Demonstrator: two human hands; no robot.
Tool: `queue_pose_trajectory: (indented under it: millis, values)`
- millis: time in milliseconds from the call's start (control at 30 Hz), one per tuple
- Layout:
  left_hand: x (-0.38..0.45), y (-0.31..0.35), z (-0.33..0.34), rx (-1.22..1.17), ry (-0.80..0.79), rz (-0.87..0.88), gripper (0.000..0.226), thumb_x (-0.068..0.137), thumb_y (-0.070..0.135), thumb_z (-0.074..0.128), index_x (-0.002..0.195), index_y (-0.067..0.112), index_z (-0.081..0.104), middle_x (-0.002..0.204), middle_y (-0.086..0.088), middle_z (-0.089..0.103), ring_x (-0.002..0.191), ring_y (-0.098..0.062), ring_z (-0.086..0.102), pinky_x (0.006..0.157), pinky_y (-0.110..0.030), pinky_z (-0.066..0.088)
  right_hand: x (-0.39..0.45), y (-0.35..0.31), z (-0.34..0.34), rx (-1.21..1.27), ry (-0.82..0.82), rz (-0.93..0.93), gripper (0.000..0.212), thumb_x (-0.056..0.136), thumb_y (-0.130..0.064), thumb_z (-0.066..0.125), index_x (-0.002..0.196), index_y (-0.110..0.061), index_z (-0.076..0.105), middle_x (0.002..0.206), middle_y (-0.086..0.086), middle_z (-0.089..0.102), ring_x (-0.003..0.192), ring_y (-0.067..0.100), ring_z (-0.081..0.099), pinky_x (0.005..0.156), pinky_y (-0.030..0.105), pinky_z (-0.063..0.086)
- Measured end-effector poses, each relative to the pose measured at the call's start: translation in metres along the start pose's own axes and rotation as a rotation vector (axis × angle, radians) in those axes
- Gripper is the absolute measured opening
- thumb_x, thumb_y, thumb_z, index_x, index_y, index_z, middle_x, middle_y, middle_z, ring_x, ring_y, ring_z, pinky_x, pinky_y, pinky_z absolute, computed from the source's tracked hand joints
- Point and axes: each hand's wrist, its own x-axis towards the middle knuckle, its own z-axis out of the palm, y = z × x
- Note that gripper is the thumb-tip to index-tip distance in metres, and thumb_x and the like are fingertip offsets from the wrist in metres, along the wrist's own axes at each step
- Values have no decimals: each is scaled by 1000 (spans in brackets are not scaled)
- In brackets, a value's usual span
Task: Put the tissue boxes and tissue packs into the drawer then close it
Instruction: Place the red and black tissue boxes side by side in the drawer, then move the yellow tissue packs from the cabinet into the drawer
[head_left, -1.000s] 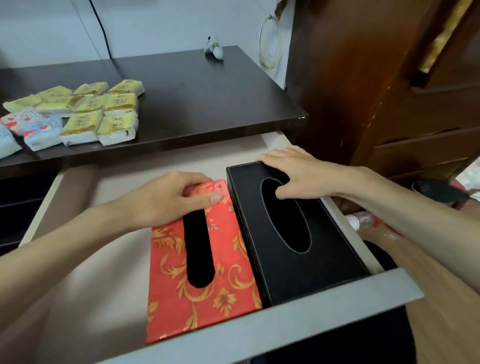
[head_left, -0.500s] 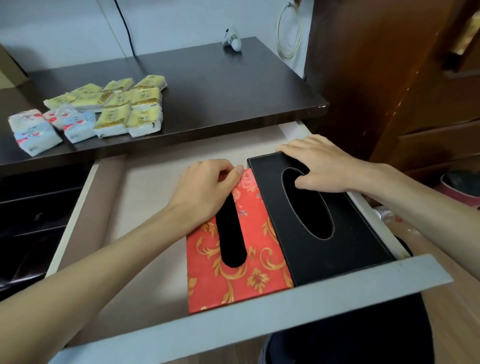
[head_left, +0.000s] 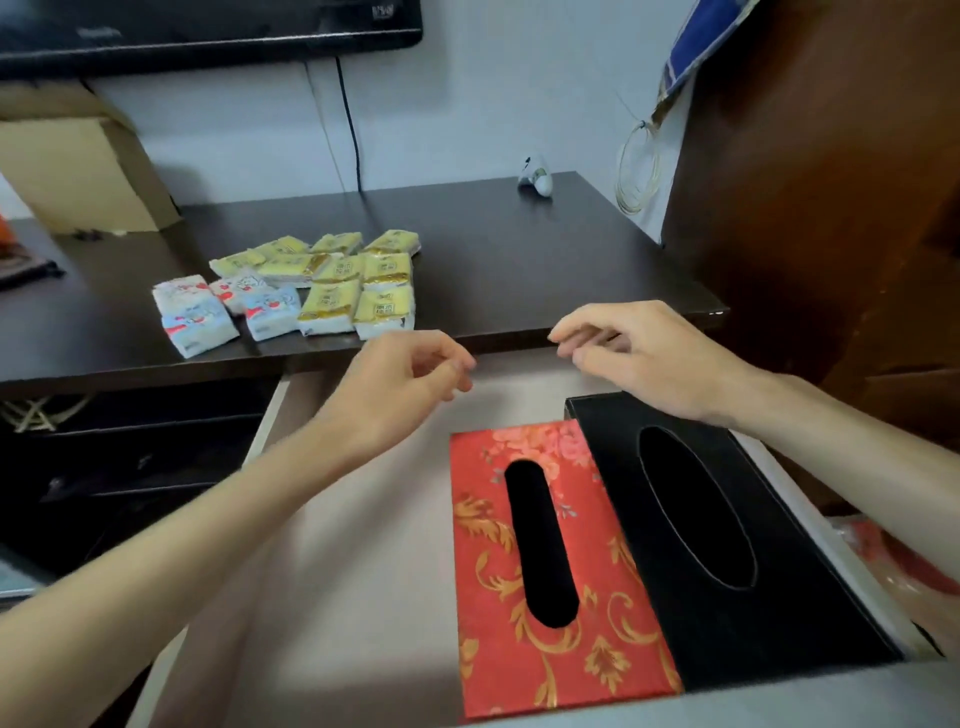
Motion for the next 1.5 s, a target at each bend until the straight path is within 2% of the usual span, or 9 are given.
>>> queue_pose_trajectory:
  millis: [133, 267, 433, 633, 767, 900, 1067, 1333, 1500]
  values:
    - [6, -23, -58, 81, 126, 3, 19, 94, 15, 58, 90, 22, 75, 82, 6, 77, 79, -15, 71, 81, -39, 57, 52, -42, 22, 22, 22, -98, 25, 88, -28, 58, 105, -31, 77, 98, -12, 79, 96, 6, 70, 88, 30, 54]
    - [18, -52, -100, 299, 269, 32, 20, 93, 17, 58, 101, 22, 75, 102, 8, 75, 93, -8, 67, 88, -37, 54, 106, -66, 53, -32, -5, -145, 23, 94, -23, 62, 112, -28, 76, 109, -11, 75, 100, 9, 68, 94, 41, 54]
    - [22, -82, -108, 590, 120, 118, 37, 95, 25, 55, 130, 17, 66, 134, 0, 64, 125, -20, 56, 100, -34, 44, 135, -70, 91, -172, -29, -230, 23, 99, -35, 58, 115, -27, 72, 117, -13, 64, 109, 11, 55, 93, 45, 50]
    - [22, -86, -112, 732, 126, 282, 27, 91, 32, 58, 108, 16, 71, 97, -1, 64, 94, -21, 56, 80, -33, 44, 120, -58, 101, -252, 3, -301, 28, 91, -52, 55, 109, -32, 66, 117, -20, 60, 105, 4, 50, 84, 39, 51]
    - [21, -86, -113, 588, 55, 211, 36, 88, 51, 62, 111, 24, 71, 110, 6, 57, 100, -11, 53, 78, -34, 50, 121, -54, 96, -204, -95, -283, 22, 84, -50, 69, 98, -36, 60, 136, -17, 53, 123, 6, 45, 97, 37, 45]
    - [23, -83, -115, 513, -28, 163, 24, 83, 51, 69, 94, 30, 62, 131, 7, 54, 117, -13, 51, 90, -40, 50, 130, -61, 89, -170, -225, -197, 25, 78, -48, 78, 88, -41, 55, 153, -7, 50, 130, 7, 48, 105, 34, 39]
    - [17, -79, -118, 561, -111, 177, 23, 79, 48, 71, 86, 34, 54, 136, 0, 55, 130, -20, 47, 93, -48, 48, 133, -67, 82, -131, -232, -185, 25, 73, -49, 81, 86, -37, 63, 130, -8, 62, 122, 13, 59, 106, 45, 46]
    - [14, -81, -120, 753, -68, 261, 27, 80, 48, 74, 97, 32, 61, 123, 5, 57, 107, -21, 56, 83, -42, 49, 122, -67, 82, -133, -140, -172, 36, 68, -62, 78, 91, -38, 65, 116, -9, 63, 104, 18, 63, 93, 51, 52]
    - [3, -72, -127, 736, 0, 329, 44, 74, 57, 70, 104, 28, 60, 105, 7, 60, 99, -22, 57, 79, -37, 46, 98, -75, 77, -35, -18, -186, 35, 73, -59, 79, 95, -36, 66, 112, -14, 66, 107, 7, 64, 89, 42, 56]
